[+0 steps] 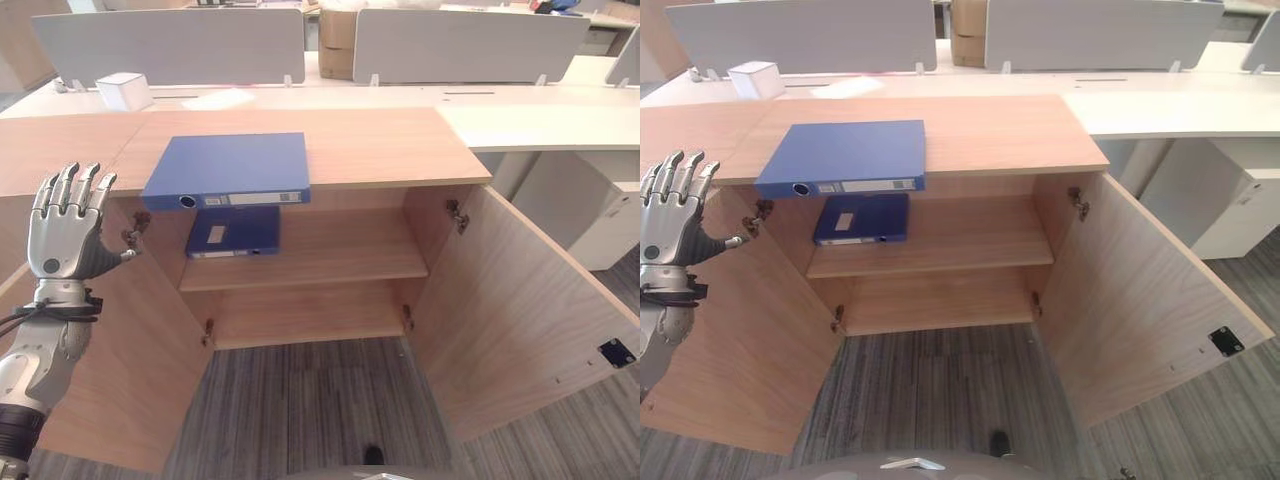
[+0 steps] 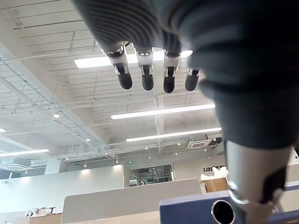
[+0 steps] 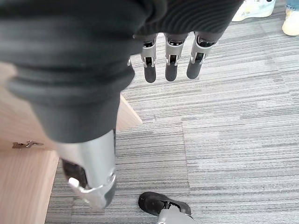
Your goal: Put the empty folder in the office cabinet
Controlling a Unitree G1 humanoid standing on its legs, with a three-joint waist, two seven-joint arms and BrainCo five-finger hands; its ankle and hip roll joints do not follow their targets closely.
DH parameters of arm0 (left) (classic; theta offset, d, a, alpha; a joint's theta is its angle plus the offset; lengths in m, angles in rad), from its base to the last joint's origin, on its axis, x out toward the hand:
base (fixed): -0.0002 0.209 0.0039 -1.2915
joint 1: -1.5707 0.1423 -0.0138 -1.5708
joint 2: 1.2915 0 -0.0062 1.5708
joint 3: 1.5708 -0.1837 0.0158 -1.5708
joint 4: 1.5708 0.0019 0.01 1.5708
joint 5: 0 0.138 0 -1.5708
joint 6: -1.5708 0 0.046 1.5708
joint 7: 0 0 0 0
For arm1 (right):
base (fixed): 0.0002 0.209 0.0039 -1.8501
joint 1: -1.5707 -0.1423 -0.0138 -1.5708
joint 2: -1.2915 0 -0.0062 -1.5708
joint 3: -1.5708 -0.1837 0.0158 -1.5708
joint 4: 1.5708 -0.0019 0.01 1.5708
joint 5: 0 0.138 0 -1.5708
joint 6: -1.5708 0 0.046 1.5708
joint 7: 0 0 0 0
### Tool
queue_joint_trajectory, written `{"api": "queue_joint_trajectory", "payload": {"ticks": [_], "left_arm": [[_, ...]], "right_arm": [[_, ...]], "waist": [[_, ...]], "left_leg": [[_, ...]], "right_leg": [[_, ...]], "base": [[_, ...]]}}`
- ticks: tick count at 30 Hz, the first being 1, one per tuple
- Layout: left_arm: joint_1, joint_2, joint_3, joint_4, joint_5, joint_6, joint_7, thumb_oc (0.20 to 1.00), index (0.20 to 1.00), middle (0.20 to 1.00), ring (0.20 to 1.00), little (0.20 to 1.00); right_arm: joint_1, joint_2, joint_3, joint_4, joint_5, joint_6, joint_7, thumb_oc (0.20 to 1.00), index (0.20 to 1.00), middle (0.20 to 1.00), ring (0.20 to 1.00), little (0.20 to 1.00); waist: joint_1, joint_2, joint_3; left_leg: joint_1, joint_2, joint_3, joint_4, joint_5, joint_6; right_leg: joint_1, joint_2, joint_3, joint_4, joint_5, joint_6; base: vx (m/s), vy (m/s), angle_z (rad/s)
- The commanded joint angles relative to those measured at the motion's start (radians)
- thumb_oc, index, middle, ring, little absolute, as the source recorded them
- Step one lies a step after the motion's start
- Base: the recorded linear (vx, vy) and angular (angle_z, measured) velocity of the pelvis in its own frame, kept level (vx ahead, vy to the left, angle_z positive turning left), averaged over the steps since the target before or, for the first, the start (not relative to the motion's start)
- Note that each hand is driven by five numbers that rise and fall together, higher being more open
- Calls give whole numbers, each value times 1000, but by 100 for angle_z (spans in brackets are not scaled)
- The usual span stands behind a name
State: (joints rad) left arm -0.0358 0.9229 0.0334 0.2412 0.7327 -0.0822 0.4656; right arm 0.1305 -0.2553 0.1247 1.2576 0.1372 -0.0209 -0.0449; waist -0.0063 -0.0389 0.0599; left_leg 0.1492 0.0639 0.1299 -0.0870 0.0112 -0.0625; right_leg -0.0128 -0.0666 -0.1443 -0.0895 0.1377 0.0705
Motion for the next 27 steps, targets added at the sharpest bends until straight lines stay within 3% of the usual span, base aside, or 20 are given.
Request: {"api": "queue_joint_trajectory", "payload": {"ticks": [1,15,27], "left_arm": [[-116,44,4,29,-1,12,14,1000,1000,1000,1000,1000],[-225,47,-70,112,-30,18,24,1000,1000,1000,1000,1000],[-427,62,-210,186,-61,22,25,1000,1000,1000,1000,1000]], "right_arm": [[-66,-23,37,37,-4,-14,-16,1000,1000,1000,1000,1000],[-60,-26,33,25,15,-20,-31,1000,1000,1000,1000,1000],[-70,-37,31,10,42,-28,-47,1000,1000,1000,1000,1000]], "waist": [[-24,-32,15],[-41,-41,15],[-68,-58,52]], "left_leg": [[-32,4,-6,0,-79,-39],[-42,16,2,0,-75,-45],[-127,25,7,0,-46,-49]], "right_leg": [[92,-73,13,2,-121,101],[78,-65,20,2,-116,101],[-3,-57,30,2,-91,107]], "base": [[0,0,0],[0,0,0],[-40,-5,-3]]}}
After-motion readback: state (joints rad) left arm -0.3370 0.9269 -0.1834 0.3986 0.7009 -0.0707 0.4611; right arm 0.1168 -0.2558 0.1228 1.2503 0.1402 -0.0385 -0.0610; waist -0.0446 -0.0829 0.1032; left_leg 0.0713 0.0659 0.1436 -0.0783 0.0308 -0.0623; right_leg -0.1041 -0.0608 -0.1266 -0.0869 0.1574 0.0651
